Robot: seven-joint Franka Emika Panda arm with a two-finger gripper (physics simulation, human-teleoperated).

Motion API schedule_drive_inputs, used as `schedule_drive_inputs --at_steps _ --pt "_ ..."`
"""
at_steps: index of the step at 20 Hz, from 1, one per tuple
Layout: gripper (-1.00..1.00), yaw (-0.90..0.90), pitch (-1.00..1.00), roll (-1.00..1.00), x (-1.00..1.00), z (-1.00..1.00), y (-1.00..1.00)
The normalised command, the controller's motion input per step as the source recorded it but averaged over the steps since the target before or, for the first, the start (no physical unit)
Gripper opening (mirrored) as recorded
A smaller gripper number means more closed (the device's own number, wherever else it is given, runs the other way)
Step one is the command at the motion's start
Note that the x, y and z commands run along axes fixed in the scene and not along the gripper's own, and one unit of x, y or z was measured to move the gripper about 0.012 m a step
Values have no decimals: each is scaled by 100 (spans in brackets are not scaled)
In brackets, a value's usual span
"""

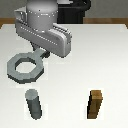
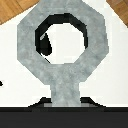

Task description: Put the loop with the handle onto the peg.

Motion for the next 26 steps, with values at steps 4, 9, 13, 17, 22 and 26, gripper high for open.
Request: schedule_drive_inputs --at_steps 4,9,13,17,22,26 --pt "-100 0 0 0 75 0 0" --pt "-100 0 0 0 60 0 20" --pt "-100 0 0 0 0 0 50" --pt "-100 0 0 0 0 0 -25" --pt "-100 0 0 0 0 -60 0" --pt "100 0 0 0 0 -75 0"
